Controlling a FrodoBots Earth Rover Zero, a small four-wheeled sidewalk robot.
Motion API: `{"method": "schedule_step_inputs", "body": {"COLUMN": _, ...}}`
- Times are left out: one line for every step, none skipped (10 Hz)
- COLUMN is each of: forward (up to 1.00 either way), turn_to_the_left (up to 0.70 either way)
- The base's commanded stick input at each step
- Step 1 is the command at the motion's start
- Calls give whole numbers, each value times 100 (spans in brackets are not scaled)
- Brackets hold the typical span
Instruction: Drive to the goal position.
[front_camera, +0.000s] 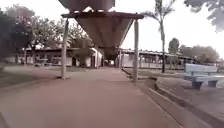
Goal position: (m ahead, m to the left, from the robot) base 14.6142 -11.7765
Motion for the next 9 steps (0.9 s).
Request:
{"method": "schedule_step_inputs", "body": {"forward": 70, "turn_to_the_left": 0}}
{"method": "schedule_step_inputs", "body": {"forward": 70, "turn_to_the_left": 0}}
{"method": "schedule_step_inputs", "body": {"forward": 70, "turn_to_the_left": 0}}
{"method": "schedule_step_inputs", "body": {"forward": 70, "turn_to_the_left": 0}}
{"method": "schedule_step_inputs", "body": {"forward": 70, "turn_to_the_left": 0}}
{"method": "schedule_step_inputs", "body": {"forward": 70, "turn_to_the_left": 0}}
{"method": "schedule_step_inputs", "body": {"forward": 70, "turn_to_the_left": 0}}
{"method": "schedule_step_inputs", "body": {"forward": 70, "turn_to_the_left": 0}}
{"method": "schedule_step_inputs", "body": {"forward": 70, "turn_to_the_left": 0}}
